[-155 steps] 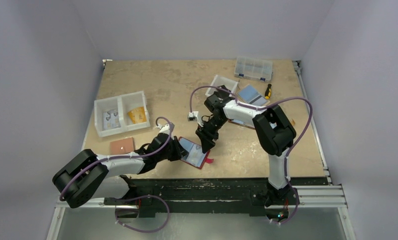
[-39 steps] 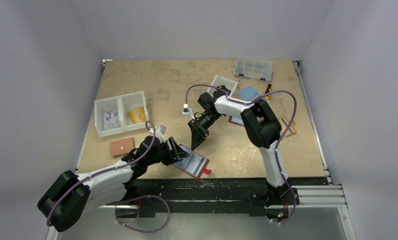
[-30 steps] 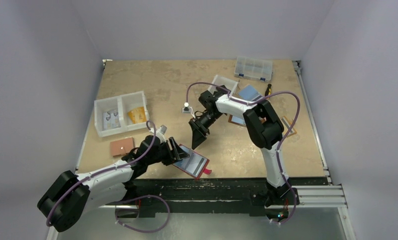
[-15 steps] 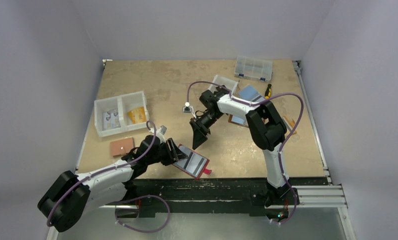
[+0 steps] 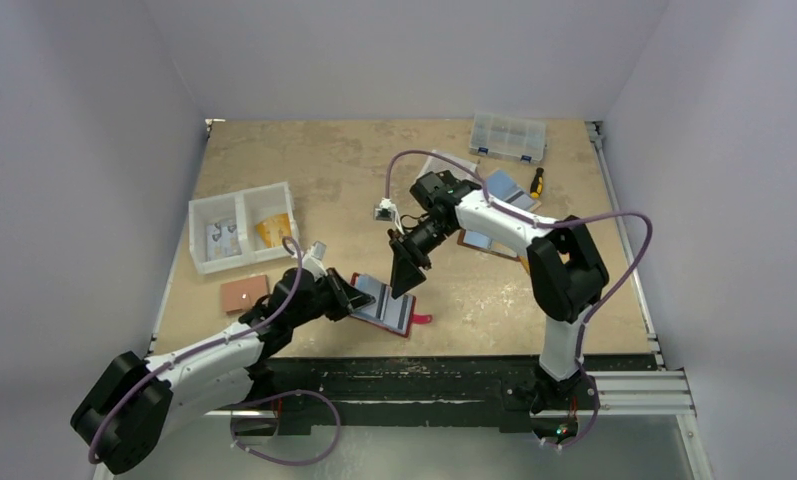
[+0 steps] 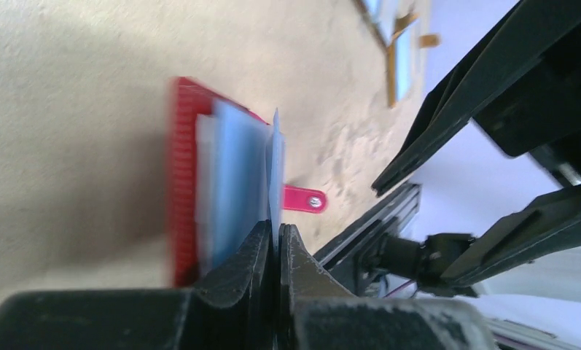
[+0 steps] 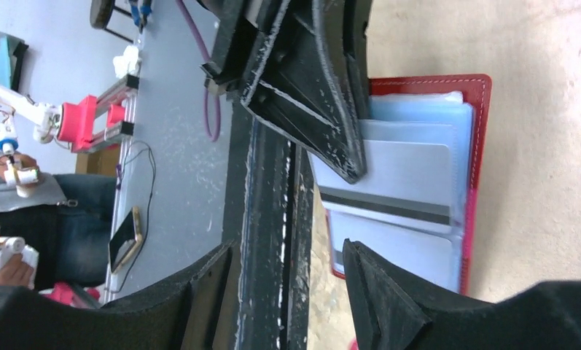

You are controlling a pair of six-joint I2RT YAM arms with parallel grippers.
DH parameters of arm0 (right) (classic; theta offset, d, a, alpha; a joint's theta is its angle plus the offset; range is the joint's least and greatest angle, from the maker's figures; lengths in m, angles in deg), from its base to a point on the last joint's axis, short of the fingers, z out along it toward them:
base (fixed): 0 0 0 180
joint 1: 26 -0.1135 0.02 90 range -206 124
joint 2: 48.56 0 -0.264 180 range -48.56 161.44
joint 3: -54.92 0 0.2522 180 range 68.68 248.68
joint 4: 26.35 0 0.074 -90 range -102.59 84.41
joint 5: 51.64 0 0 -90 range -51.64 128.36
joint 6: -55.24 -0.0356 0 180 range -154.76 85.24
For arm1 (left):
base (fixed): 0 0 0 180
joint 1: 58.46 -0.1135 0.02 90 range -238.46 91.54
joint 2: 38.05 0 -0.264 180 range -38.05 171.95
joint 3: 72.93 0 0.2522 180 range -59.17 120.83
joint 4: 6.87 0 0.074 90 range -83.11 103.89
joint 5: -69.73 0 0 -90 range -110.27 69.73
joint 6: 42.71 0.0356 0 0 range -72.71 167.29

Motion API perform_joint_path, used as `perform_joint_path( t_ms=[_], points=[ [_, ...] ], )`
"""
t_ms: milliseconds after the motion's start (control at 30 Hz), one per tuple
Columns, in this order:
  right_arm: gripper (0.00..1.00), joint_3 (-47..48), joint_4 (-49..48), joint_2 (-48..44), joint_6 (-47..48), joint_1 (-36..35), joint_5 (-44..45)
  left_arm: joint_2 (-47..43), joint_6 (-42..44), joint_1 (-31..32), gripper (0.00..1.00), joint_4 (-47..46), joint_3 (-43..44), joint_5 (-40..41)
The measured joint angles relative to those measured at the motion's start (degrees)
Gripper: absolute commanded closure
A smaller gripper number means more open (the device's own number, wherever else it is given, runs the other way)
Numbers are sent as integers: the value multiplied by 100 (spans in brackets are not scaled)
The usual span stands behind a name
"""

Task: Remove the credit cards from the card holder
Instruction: Remove the credit card from the card holder.

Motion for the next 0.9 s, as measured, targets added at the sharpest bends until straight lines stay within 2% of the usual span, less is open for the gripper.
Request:
perform_joint_path(
  t_ms=[233,467,700,900],
  points=[
    [42,-708,-1091,-662,-1248,94,-201,-413,-262,0,100,-774,-85,426],
    [47,-1641,-2761,-699,-3405,472,-319,-654,-240,0,100,-1185,-140,748],
    [48,-2109,-4352,-699,-5180,538,-807,-385,-243,20,100,-1718,-186,811],
    [54,-2140,-5243,-697,-6017,507,-1082,24,-249,131,100,-2240,-186,824]
  ],
)
